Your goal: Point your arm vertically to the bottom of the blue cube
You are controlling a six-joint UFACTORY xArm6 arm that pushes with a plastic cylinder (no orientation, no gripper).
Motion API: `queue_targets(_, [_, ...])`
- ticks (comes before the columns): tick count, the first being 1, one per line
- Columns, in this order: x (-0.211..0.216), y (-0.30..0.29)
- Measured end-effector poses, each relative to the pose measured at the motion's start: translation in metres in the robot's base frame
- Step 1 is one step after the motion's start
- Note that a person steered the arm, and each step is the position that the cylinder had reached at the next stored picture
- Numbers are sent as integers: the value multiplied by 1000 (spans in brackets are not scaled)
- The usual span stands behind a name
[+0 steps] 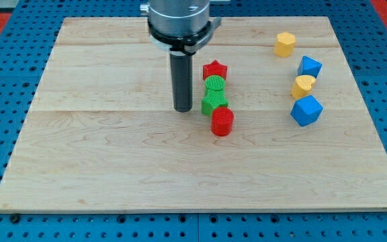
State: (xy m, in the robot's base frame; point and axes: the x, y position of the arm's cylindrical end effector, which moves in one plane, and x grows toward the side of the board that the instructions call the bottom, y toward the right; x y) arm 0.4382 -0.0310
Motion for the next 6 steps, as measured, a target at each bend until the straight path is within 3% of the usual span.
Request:
queue_targets(1, [0, -46])
queue_targets(2, [32, -74])
queue_targets(3, [99, -68])
queue_targets(4, [122, -42])
queue_targets(6, [123, 67])
